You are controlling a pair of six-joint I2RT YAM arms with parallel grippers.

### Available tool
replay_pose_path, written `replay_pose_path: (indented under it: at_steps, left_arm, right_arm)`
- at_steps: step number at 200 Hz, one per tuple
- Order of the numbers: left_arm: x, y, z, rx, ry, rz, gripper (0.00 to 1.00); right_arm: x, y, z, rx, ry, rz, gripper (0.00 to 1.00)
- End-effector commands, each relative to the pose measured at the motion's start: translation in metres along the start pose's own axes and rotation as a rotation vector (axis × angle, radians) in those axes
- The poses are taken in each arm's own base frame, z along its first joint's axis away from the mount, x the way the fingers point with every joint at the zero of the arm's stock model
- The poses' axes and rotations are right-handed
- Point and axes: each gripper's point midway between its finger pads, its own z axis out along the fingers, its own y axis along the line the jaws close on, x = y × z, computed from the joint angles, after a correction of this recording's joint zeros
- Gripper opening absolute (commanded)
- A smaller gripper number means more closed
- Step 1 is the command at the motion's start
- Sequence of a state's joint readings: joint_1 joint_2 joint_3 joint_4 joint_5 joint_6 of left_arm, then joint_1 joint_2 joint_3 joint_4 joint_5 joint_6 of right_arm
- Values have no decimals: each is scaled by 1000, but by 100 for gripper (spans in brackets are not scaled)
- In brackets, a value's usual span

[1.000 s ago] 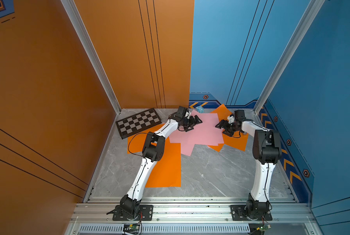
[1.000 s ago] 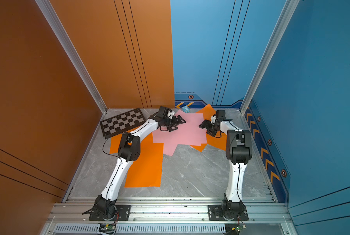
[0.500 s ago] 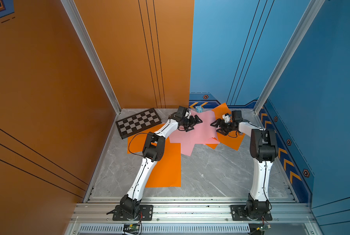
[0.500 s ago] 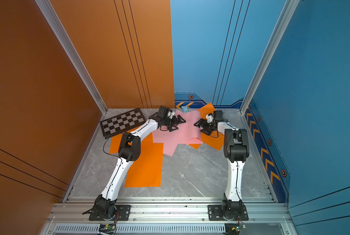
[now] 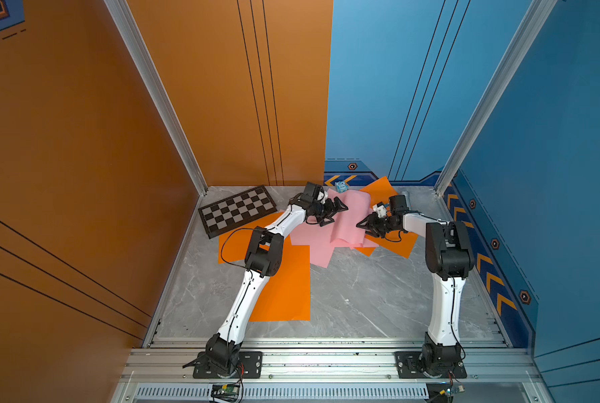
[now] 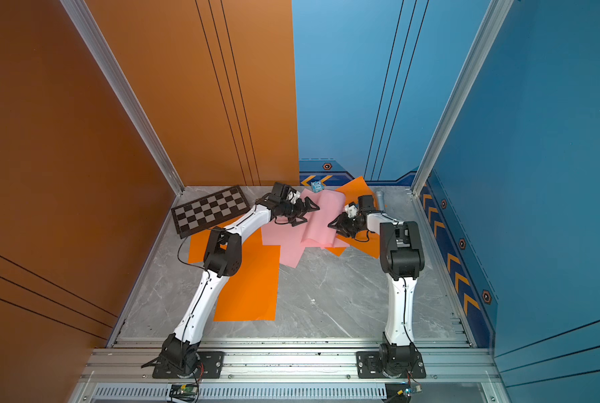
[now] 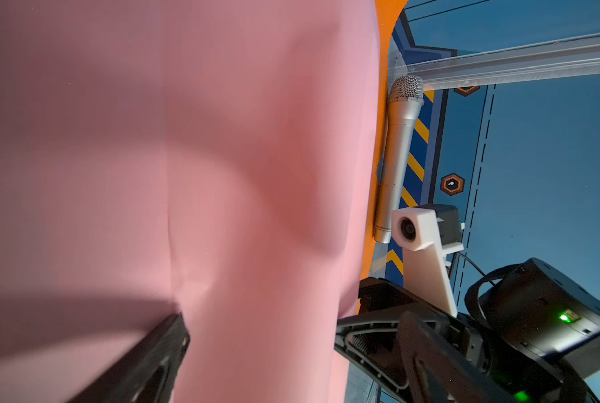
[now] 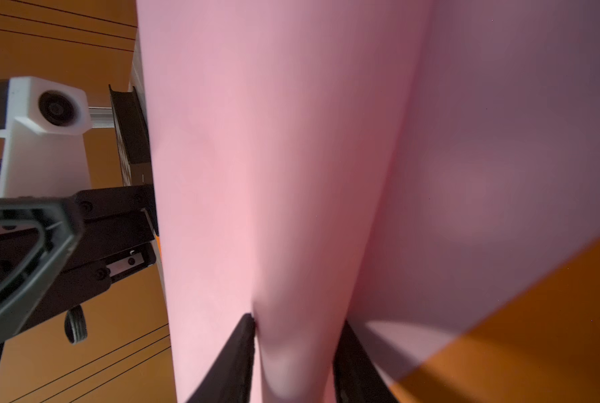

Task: Sort the scattered colored papers by color
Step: Pick up the colored paper.

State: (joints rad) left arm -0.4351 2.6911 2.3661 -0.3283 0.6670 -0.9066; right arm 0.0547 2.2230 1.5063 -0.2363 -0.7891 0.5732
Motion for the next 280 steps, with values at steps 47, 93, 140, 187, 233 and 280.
replay_pose_path:
  at_steps: [47, 93, 140, 187, 233, 280]
  left_arm:
    - [27, 34, 14, -67, 89, -83, 98]
    - [25, 9, -2, -18, 95, -74, 98]
    - [10, -25, -22, 173, 44, -123, 98]
    - [23, -23, -28, 198, 51, -148, 98]
    - [23, -21, -40, 185, 32, -140, 98]
    - [15, -48, -44, 267, 12, -128, 98]
  right_arm:
    - [-6, 48, -54, -15, -100, -73, 32]
    - [-2, 61, -66, -48, -105, -83, 29]
    - [0, 71, -73, -87, -117, -91, 22]
    - [0, 81, -79, -123, -127, -91, 22]
    - [-12, 107, -98, -246, -191, -81, 22]
    - [-21, 140, -124, -368, -251, -96, 21]
